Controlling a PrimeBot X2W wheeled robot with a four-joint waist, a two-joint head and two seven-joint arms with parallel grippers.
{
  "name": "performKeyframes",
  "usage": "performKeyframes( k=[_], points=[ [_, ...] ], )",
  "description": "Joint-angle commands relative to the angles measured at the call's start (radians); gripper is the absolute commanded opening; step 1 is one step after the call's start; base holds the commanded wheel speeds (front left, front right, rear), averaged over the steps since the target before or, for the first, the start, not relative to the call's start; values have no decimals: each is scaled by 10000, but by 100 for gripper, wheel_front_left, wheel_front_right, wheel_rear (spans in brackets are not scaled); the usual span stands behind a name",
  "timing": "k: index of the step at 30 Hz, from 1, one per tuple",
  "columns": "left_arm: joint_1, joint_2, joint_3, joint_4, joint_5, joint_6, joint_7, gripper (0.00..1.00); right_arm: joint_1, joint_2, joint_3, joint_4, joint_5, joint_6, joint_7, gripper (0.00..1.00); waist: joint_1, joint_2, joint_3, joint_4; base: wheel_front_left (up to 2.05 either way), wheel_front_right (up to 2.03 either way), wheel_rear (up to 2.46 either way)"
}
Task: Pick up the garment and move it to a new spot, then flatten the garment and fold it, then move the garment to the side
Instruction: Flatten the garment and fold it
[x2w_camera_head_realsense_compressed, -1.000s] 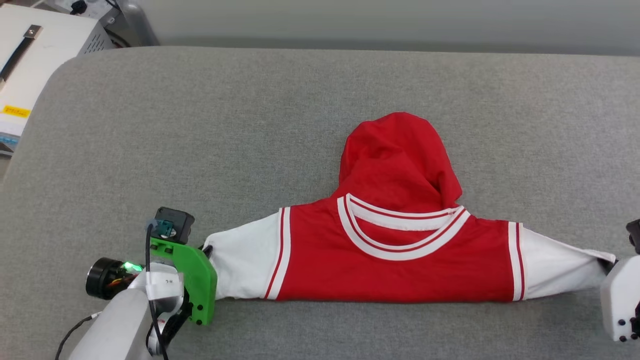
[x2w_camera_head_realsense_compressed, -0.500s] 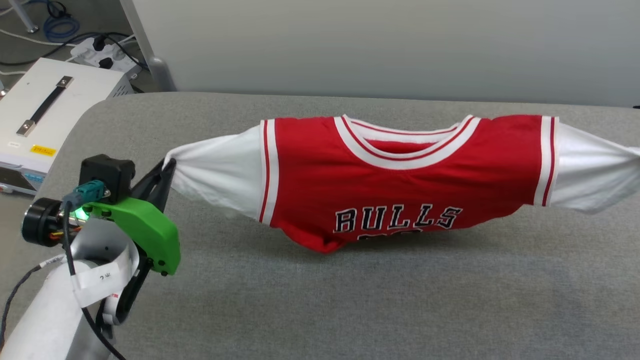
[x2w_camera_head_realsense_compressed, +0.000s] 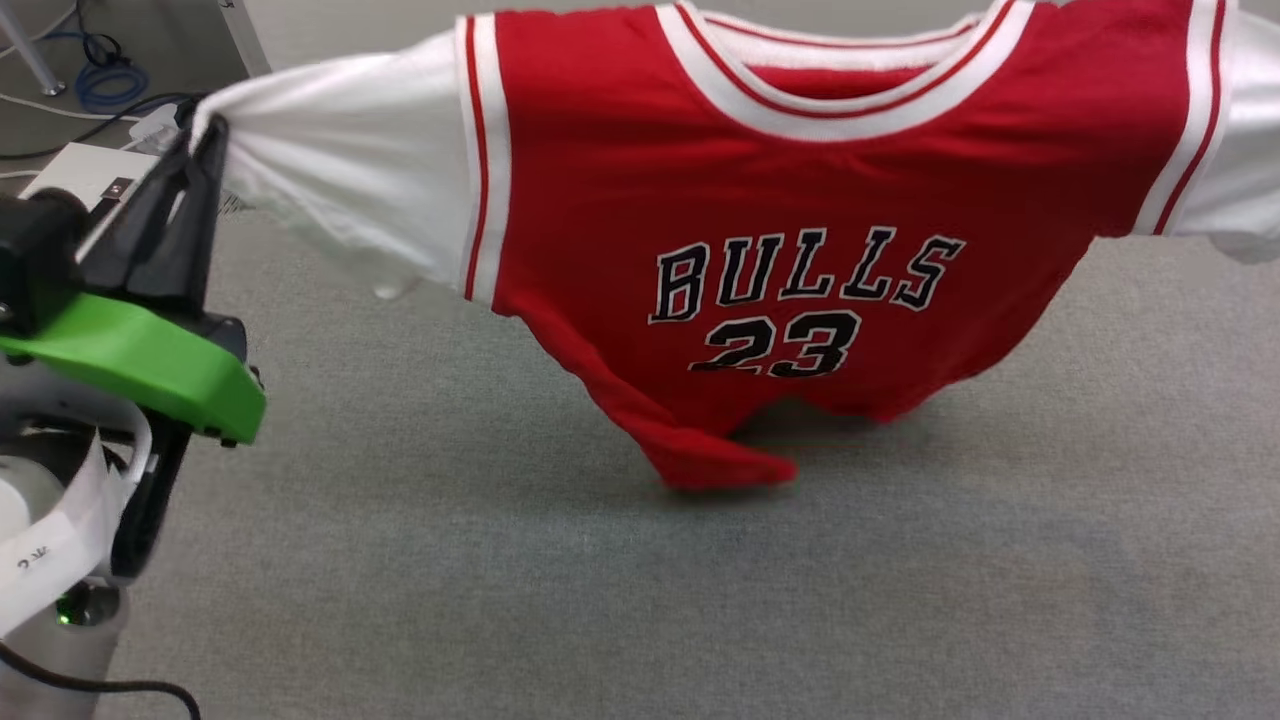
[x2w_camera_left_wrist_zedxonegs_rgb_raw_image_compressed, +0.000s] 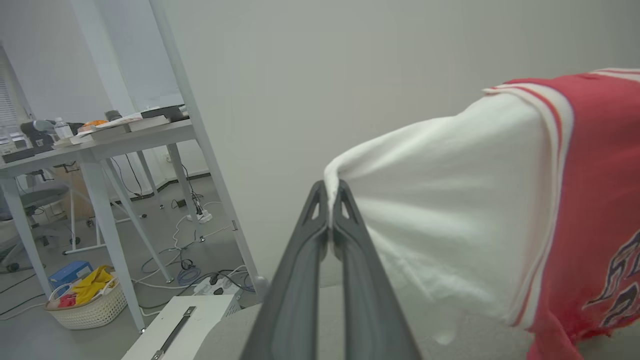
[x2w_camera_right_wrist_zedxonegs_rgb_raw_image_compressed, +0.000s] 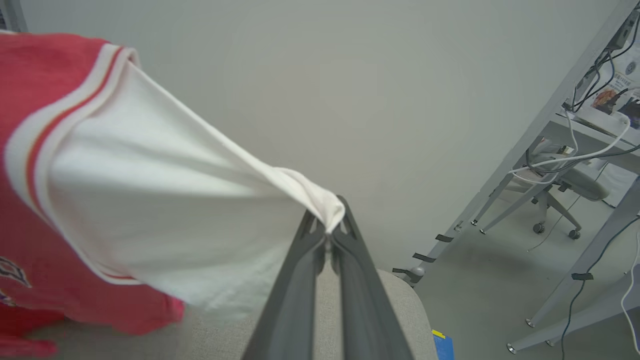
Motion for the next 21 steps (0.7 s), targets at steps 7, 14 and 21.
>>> performKeyframes(
  k=[7, 14, 21],
  points=[
    [-1765, 847, 364, 41, 49, -414, 337, 0, -2380, -285, 312, 694, 245, -11, -451, 0, 0, -1, 918, -253, 0, 0, 0],
    [-3558, 1138, 201, 886, -349, -1205, 665, 0, -4423, -498, 827, 1812, 337, -11, -679, 0, 0, -1, 2335, -392, 0, 0, 0],
    [-6063, 1208, -33, 2391, -553, -1785, 721, 0, -7063, -912, 2264, 3232, -428, -11, -1300, 0, 0, -1, 3943, -530, 0, 0, 0]
  ],
)
